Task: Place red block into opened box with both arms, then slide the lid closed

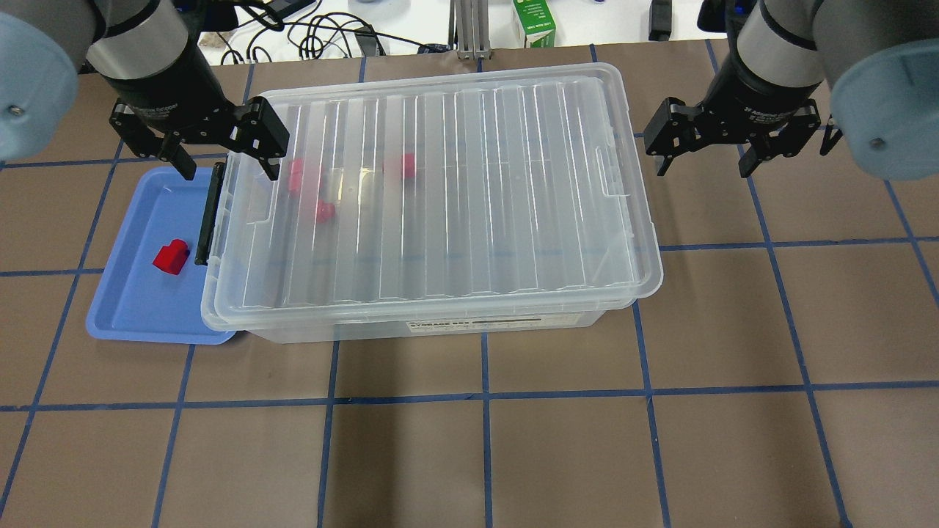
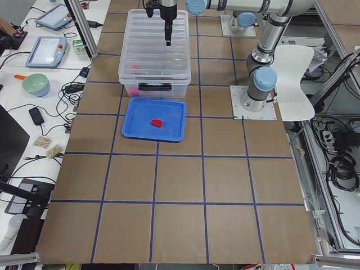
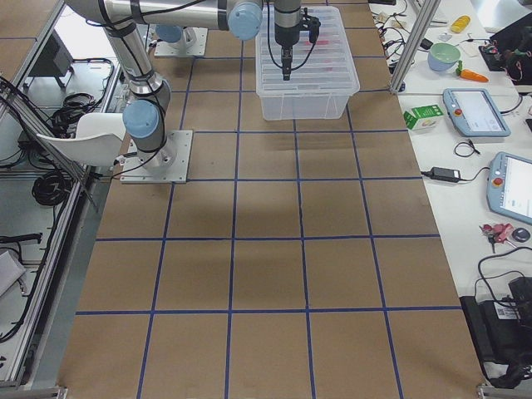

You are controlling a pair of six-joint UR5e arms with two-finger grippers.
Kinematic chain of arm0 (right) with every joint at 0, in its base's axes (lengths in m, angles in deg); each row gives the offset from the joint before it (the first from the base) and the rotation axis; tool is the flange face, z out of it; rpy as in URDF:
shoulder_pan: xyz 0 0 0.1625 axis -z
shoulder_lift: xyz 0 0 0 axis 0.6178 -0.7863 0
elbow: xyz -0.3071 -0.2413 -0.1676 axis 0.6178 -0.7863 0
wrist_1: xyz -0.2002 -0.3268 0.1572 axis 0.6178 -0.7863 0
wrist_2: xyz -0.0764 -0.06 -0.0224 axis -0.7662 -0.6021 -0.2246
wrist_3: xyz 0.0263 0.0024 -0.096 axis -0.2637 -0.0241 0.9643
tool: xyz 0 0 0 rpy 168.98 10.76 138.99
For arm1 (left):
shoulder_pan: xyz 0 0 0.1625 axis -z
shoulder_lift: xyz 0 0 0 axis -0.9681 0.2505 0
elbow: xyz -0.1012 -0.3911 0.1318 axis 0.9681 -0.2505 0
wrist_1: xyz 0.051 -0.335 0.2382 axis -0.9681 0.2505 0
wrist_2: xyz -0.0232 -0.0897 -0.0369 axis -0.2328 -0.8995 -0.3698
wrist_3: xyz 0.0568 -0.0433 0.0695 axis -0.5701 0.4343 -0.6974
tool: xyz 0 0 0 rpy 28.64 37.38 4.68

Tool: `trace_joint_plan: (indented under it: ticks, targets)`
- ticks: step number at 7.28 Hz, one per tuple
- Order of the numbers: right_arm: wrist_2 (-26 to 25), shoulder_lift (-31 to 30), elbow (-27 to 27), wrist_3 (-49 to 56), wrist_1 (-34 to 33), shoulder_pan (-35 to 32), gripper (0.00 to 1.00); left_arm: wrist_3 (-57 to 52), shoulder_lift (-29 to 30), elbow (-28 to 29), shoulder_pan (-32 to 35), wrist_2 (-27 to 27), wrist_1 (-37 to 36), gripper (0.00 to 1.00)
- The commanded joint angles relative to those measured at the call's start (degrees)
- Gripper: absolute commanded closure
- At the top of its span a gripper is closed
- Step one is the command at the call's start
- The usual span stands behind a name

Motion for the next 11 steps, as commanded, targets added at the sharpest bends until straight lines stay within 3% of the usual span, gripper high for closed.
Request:
trace_joint_plan:
  ticks: [1,3,5,8,11]
  targets:
    - [0.2,0.3,0.1,0.0,-0.2,0.0,0.0,-0.2,0.1,-0.1,-0.1,-0.1,-0.2,0.0]
    - [-0.6,6.4,0.9,-0.1,-0.2,0.0,0.0,-0.2,0.2,0.0,-0.1,0.2,-0.2,0.0]
    - [-0.4,7.7,0.9,-0.8,-0.4,-0.4,0.0,-0.3,0.3,0.2,-0.2,0.3,-0.2,0.0]
    - [-0.7,11.8,0.9,-1.4,-7.9,-0.6,0.0,-0.5,1.3,0.2,-0.6,0.6,-0.5,0.0]
    - [-0.8,13.7,0.5,-1.4,-8.2,-0.4,0.0,-8.0,1.8,-0.6,-7.4,0.5,-1.2,0.0]
